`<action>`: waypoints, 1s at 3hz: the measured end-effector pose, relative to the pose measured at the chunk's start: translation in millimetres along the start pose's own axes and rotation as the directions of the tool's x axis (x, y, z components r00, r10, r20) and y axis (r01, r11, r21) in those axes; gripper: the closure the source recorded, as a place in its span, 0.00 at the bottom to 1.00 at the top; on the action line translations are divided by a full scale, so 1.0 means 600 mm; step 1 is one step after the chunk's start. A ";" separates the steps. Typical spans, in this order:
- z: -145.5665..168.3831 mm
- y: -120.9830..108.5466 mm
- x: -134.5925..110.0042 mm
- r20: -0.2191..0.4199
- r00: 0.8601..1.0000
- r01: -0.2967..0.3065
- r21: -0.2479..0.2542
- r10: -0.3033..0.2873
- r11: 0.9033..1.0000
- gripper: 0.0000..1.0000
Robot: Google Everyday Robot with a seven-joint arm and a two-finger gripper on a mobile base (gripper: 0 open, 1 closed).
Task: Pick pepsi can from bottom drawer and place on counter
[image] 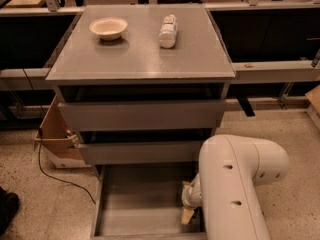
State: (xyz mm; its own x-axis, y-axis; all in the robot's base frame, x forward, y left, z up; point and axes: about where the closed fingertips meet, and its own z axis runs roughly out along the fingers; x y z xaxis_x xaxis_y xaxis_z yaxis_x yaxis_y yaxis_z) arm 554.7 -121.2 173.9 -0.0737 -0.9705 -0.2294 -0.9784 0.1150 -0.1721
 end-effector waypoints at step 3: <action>0.058 -0.022 0.039 0.008 0.997 0.080 0.020 -0.080 0.997 0.00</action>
Offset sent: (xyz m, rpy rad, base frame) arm 0.0397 -0.0243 -0.0321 0.0025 -0.0468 0.0819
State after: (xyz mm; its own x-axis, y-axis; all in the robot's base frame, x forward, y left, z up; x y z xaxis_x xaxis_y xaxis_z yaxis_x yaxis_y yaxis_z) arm 572.6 -138.3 137.6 0.0068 -0.9748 -0.2229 -0.9771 0.0409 -0.2086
